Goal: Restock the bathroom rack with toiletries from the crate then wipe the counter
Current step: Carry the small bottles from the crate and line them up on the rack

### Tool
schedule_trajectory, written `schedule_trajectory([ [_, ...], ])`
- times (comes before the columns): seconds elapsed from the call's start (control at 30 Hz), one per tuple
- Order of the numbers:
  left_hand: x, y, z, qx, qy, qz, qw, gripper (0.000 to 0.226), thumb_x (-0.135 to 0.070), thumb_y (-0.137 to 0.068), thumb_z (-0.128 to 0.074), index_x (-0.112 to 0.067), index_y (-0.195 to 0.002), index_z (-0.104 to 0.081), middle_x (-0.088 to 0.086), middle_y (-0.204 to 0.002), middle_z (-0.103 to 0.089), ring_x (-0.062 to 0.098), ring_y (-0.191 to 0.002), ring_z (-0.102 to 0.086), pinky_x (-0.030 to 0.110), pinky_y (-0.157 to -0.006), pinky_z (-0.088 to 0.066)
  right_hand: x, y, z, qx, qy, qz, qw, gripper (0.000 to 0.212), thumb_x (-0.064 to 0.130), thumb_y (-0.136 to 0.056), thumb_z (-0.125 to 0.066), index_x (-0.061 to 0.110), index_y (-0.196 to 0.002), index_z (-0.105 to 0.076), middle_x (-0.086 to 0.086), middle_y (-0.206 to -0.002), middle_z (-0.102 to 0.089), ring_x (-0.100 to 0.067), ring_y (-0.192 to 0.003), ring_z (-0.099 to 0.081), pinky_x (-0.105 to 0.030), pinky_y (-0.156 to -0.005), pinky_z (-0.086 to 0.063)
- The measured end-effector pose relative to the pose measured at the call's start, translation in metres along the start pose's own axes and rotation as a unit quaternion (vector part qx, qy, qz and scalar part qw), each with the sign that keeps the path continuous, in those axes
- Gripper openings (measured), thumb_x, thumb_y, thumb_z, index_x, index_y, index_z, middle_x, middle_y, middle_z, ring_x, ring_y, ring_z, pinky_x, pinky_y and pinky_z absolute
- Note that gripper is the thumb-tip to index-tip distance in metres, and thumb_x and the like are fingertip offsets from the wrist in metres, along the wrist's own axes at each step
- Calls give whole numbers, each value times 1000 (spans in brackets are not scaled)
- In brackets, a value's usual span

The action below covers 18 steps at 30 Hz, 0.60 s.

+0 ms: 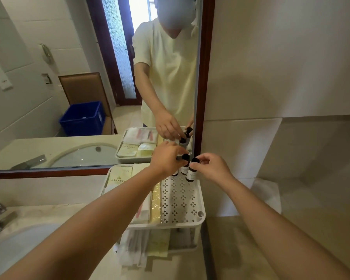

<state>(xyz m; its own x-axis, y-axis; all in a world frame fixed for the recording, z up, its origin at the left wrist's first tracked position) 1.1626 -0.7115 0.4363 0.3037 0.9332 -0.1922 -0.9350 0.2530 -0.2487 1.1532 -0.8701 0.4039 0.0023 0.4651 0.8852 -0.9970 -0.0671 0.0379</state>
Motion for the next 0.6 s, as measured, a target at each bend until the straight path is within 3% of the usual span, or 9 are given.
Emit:
schedule_trajectory([
  [0.2,10,-8,-16,6,-52,-15,999,35,-51,-80,-67,-42,-114,-66,-6,-106,-55,21,-107,-42,33,-84,-28,-5,-12,-11,2,58,11,998,16,30,-77,-77,24,-90,-71,7,-70,-56,-8,-63,-51,-27,-61,-43],
  [0.6,16,-10,-14,-32,-92,-55,994,38,-50,-84,-62,-37,-120,-65,-7,-103,-58,18,-101,-46,31,-87,-31,-8,-20,-21,-5,142,34,989,14,31,-79,-75,29,-91,-67,6,-71,-57,-14,-67,-57,-35,-64,-49],
])
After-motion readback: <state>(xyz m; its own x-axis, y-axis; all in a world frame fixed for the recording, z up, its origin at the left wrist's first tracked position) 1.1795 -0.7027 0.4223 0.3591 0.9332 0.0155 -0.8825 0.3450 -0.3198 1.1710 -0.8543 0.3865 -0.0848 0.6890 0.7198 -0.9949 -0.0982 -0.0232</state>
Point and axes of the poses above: each hand's wrist, its own y-axis away from the middle knuckle, its own z-axis out of the back of the hand, x = y × z, the point moved 4 cm from there along -y, towards the middle knuckle
